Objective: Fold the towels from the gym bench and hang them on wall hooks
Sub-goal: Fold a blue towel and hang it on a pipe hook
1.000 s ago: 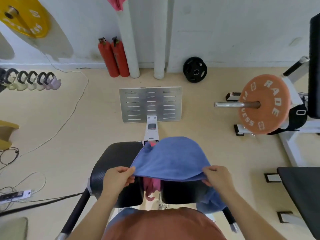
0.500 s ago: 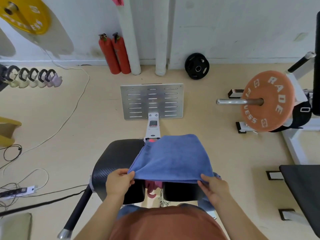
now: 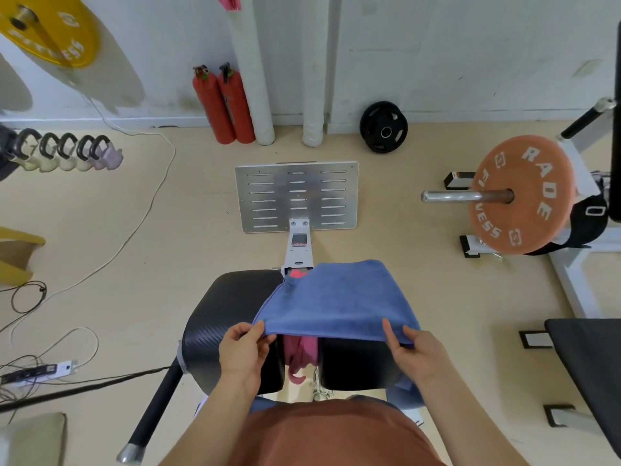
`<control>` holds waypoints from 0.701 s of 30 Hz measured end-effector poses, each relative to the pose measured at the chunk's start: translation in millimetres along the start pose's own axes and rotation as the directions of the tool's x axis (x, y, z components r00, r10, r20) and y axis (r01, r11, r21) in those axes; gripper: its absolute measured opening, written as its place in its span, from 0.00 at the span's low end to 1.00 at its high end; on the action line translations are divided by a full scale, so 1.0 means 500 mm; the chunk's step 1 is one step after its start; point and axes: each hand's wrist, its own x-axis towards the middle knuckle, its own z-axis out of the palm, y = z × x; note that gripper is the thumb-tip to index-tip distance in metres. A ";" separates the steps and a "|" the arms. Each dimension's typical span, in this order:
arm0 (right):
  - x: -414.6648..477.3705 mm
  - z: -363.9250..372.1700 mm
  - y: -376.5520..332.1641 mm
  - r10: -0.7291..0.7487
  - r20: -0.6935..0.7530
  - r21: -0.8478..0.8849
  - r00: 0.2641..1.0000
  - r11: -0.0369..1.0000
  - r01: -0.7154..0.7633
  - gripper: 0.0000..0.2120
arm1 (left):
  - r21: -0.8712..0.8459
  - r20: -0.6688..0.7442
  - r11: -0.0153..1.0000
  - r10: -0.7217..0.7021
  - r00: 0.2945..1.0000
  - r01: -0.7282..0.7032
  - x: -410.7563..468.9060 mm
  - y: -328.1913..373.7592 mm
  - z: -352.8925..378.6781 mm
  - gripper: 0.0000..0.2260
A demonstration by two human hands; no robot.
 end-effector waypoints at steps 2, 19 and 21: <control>0.001 0.003 -0.003 -0.040 -0.026 0.002 0.999 0.999 0.040 0.14 | 0.014 0.044 0.998 0.064 0.997 -0.065 -0.003 0.007 0.005 0.06; -0.158 0.205 0.016 -0.366 0.767 -0.599 0.528 -0.112 0.793 0.07 | 0.408 0.822 -0.033 0.449 0.351 -0.912 -0.095 0.202 0.123 0.08; -0.206 0.217 0.024 -0.227 0.770 -0.590 0.596 0.098 0.801 0.08 | 0.406 0.768 0.177 0.467 0.439 -0.897 -0.119 0.219 0.134 0.07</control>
